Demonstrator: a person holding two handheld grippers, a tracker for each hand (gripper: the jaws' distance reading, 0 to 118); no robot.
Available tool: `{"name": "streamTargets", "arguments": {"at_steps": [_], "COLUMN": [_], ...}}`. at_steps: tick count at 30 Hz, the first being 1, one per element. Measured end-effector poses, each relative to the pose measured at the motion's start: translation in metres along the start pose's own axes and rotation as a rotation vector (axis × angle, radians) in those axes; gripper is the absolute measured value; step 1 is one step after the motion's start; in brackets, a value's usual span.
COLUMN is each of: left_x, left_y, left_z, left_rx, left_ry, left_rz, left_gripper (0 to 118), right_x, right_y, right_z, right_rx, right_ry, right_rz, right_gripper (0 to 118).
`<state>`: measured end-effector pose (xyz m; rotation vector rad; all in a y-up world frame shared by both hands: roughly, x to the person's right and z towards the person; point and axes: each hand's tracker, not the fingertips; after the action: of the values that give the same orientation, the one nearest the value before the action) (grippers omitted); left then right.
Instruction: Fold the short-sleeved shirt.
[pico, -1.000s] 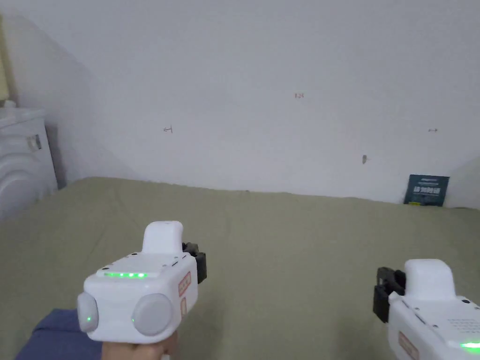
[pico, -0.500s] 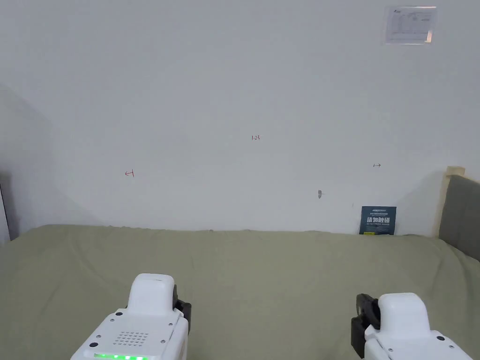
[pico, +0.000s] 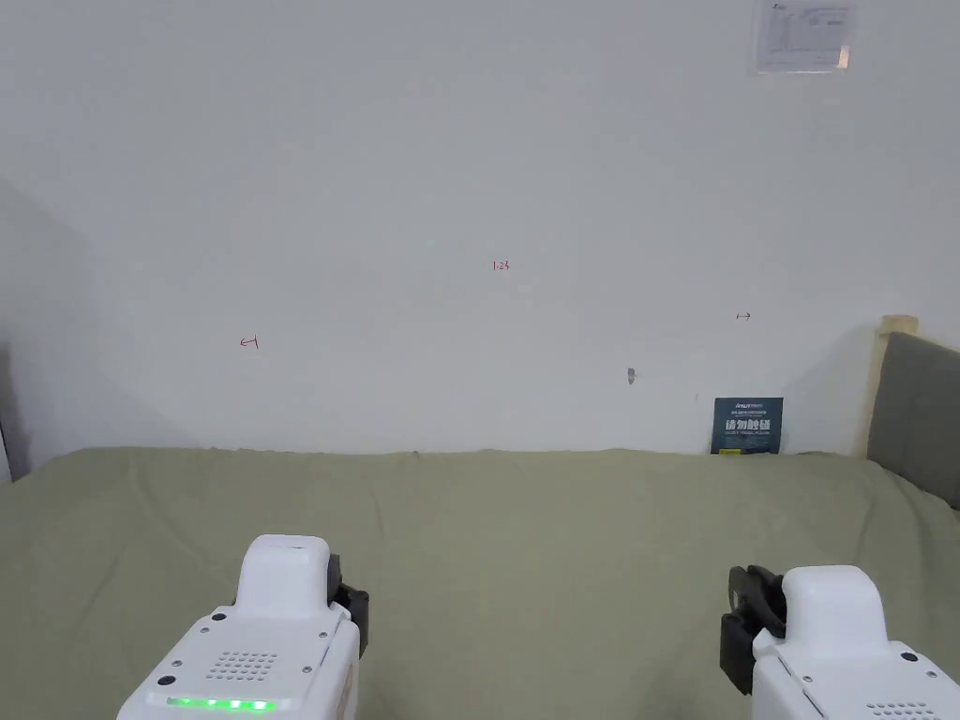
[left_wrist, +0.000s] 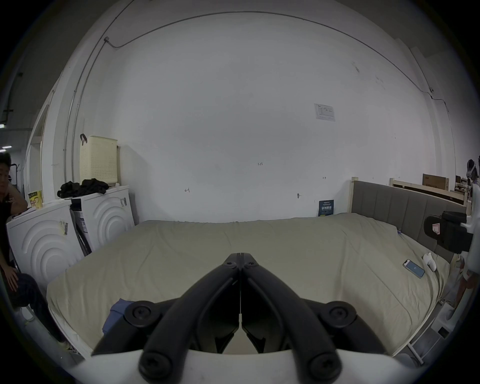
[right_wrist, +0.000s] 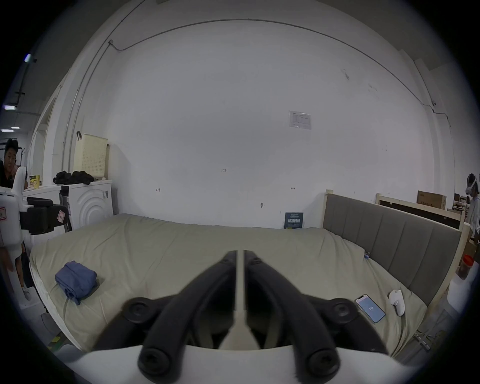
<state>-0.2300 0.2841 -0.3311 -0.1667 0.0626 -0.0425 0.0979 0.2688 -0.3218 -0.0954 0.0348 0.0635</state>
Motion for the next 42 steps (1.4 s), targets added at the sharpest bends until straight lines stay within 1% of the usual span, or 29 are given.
{"name": "streamTargets", "arguments": {"at_steps": [1,2,3,4,5,7,9,10,15,17,19,20,21,23,24,30,35,36,37,38,39,40,42], "left_x": [0.001,0.001,0.000,-0.005,-0.006,-0.013,-0.008,-0.007,-0.007,-0.005,-0.005,-0.007,-0.008,-0.004,-0.002,-0.003,-0.007,-0.006,-0.004,-0.001,0.001,0.000,0.001], "left_y": [0.000,0.000,-0.002,-0.007,-0.003,0.000,-0.007,-0.009,-0.006,-0.002,-0.002,-0.003,-0.004,0.000,0.000,0.004,0.011,0.011,0.013,0.013,0.011,0.011,0.011], "left_z": [0.001,-0.001,-0.005,0.005,0.016,0.027,-0.004,-0.006,-0.005,-0.008,-0.011,-0.011,-0.006,-0.004,-0.003,0.002,0.005,0.004,0.003,0.003,0.004,0.003,0.004], "left_rx": [-0.003,-0.012,-0.023,-0.054,-0.027,-0.032,-0.044,-0.044,-0.039,-0.054,-0.080,-0.087,-0.070,-0.108,-0.095,-0.052,-0.051,-0.052,-0.087,-0.096,-0.082,-0.087,-0.083], "left_ry": [0.006,0.010,0.019,0.075,0.060,0.063,0.059,0.061,0.078,0.125,0.112,0.078,0.052,0.079,0.095,0.057,0.034,0.042,0.092,0.106,0.110,0.083,0.072], "left_rz": [-0.001,-0.001,0.001,0.052,0.026,0.033,0.042,0.040,0.024,-0.013,-0.017,-0.010,0.029,0.016,0.021,0.008,0.063,0.060,0.023,-0.005,-0.022,-0.024,0.006], "left_gripper": [90,118,118,118,118,118,118,118,118,118,118,118,118,118,118,118,118,118,118,118,118,118,118], "right_x": [0.001,0.003,0.004,0.005,0.006,0.007,0.008,0.006,0.004,0.003,0.004,0.004,0.003,0.002,0.001,0.003,0.002,0.001,0.000,0.003,0.002,0.001,0.001], "right_y": [0.000,0.000,0.000,0.000,-0.004,0.002,0.002,-0.001,0.000,0.001,0.001,0.001,0.001,0.000,0.000,0.001,0.002,0.002,0.002,0.001,0.001,0.001,0.002], "right_z": [0.000,-0.001,-0.003,-0.005,0.001,0.003,0.004,0.002,0.004,0.007,0.006,0.007,0.007,0.006,0.007,0.005,0.007,0.007,0.008,0.006,0.006,0.007,0.007], "right_rx": [0.005,0.005,-0.011,-0.025,0.004,0.005,0.003,0.003,0.001,0.001,0.002,-0.001,-0.006,-0.007,-0.008,-0.008,-0.011,-0.012,-0.013,-0.014,-0.016,-0.016,-0.012], "right_ry": [-0.001,-0.006,-0.002,-0.003,-0.005,-0.015,-0.014,-0.026,-0.020,-0.021,-0.019,-0.015,-0.014,-0.017,-0.016,-0.015,-0.011,-0.011,-0.006,-0.004,0.000,0.004,0.001], "right_rz": [-0.005,-0.008,-0.007,-0.002,0.002,0.014,0.014,0.014,0.022,0.023,0.015,0.014,0.017,0.022,0.025,0.013,0.018,0.018,0.017,0.014,0.011,0.010,0.007], "right_gripper": [86,117,118,118,118,118,118,118,118,118,118,118,118,118,118,118,118,118,118,118,118,118,118]}}
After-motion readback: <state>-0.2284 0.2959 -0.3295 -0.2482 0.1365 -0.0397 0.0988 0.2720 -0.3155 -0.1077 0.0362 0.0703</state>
